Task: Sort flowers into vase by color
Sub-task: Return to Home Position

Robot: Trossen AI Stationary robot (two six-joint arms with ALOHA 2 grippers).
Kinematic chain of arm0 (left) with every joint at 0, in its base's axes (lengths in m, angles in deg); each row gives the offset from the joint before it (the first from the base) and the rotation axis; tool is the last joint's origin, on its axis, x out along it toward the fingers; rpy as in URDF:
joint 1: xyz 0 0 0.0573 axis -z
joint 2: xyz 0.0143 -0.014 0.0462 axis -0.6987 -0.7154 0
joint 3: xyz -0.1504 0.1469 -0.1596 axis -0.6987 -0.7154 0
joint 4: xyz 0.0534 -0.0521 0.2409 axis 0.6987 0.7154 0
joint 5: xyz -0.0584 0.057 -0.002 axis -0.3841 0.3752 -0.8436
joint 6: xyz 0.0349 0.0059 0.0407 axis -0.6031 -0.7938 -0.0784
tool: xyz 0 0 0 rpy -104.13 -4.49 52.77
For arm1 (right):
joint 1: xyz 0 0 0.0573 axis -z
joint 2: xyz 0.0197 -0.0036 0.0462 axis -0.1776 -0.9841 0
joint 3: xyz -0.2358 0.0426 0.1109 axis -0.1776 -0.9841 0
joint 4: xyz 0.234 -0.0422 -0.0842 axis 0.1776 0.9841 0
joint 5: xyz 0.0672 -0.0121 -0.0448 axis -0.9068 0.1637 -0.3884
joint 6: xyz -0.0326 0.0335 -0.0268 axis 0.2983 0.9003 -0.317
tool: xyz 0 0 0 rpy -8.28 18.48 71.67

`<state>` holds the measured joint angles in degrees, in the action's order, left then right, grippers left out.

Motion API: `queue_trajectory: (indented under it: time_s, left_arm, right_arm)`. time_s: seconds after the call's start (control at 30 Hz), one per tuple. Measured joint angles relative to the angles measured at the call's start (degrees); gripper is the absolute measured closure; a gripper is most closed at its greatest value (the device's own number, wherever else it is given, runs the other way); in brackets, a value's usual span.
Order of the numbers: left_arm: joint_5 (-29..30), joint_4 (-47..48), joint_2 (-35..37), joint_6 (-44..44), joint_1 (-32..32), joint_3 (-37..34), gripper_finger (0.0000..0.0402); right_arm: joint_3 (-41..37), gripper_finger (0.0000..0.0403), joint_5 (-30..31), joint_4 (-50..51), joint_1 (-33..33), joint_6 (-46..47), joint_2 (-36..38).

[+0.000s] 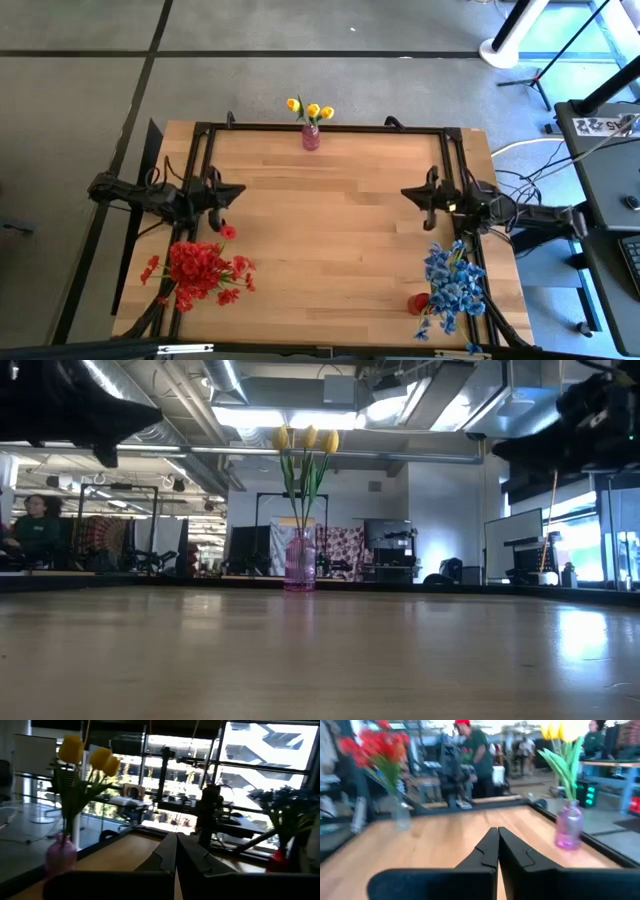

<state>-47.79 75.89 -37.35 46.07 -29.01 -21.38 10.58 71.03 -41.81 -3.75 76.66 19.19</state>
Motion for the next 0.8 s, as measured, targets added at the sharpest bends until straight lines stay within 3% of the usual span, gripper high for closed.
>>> queue_trajectory:
  time_s: [0.1,0.2,0.43,0.8]
  left_arm:
    - [2.6,1.3,0.0,-0.5,0.0,0.0,0.0399]
    - [2.2,2.3,0.0,2.4,0.0,0.0,0.0399]
    - [-8.9,-0.9,0.0,-4.1,-1.1,0.0,0.0399]
    - [-14.2,4.8,0.0,-4.0,-5.4,0.0,0.0399]
  right_arm:
    - [-1.6,0.0399,0.0,2.4,0.2,1.2,5.7]
    - [-1.5,0.0399,7.1,4.6,-1.8,-1.7,5.4]
    - [-1.6,0.0401,12.5,4.4,-9.5,-6.1,5.4]
    - [-1.6,0.0381,11.9,4.6,-10.2,-7.4,4.3]
